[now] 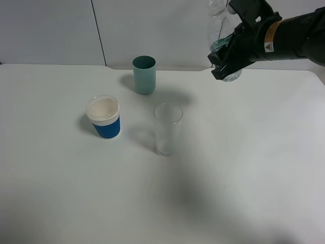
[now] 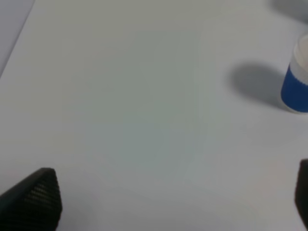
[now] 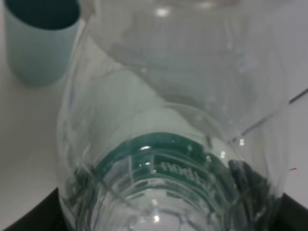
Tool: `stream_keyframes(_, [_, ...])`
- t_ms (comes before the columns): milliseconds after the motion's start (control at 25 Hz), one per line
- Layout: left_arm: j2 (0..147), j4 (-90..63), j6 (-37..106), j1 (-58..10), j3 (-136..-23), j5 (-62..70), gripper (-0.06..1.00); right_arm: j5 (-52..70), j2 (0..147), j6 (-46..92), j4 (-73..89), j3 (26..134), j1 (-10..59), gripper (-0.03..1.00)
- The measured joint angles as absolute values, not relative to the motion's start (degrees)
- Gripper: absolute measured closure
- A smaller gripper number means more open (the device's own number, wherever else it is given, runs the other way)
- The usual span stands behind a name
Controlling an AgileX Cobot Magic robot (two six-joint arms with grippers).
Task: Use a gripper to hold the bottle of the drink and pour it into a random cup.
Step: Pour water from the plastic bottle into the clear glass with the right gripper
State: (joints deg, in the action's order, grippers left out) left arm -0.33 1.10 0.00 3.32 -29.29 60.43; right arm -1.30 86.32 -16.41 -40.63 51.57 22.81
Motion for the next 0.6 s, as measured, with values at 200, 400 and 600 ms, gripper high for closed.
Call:
stream_keyframes(200, [-0.3,1.1,0.0,3.3,-29.3,60.4,-0.04,3.2,89.4,-28.8,-55.6,54.8,26.8,0.41])
stream_keyframes(400, [-0.3,1.1,0.0,3.3,-29.3,60.4,-0.04,4.8,92.7,-38.2,-70.0,56.7,30.8,0.41])
stream_keyframes(600, [-0.3,1.1,0.0,3.3,-29.3,60.4,-0.04,5.2,95.4,-40.2,-77.3,57.1,32.9,0.41])
